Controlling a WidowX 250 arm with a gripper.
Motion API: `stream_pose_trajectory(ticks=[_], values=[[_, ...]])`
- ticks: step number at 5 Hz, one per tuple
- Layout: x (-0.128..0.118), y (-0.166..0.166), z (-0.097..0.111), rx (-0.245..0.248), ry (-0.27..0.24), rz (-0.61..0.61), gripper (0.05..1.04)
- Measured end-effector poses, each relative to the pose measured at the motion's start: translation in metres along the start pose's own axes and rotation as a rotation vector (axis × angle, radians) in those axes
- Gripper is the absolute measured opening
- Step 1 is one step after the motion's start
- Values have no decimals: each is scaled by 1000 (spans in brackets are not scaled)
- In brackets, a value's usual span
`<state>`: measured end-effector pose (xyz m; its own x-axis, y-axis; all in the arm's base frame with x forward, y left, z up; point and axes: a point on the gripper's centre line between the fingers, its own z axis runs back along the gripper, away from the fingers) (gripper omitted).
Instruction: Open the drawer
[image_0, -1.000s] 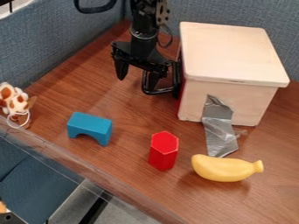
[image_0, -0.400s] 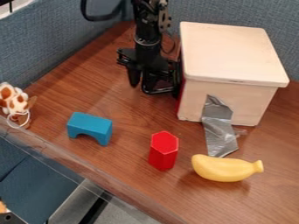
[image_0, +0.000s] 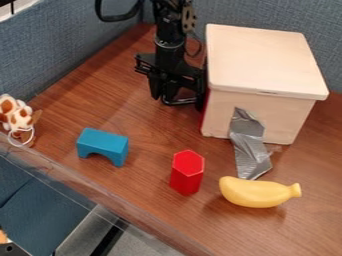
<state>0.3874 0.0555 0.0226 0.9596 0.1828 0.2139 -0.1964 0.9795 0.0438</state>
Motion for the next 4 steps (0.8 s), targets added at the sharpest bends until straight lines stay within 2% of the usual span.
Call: stream_pose_trajectory(ticks=[4], values=[[-8,26,-3,8,25,68,226]])
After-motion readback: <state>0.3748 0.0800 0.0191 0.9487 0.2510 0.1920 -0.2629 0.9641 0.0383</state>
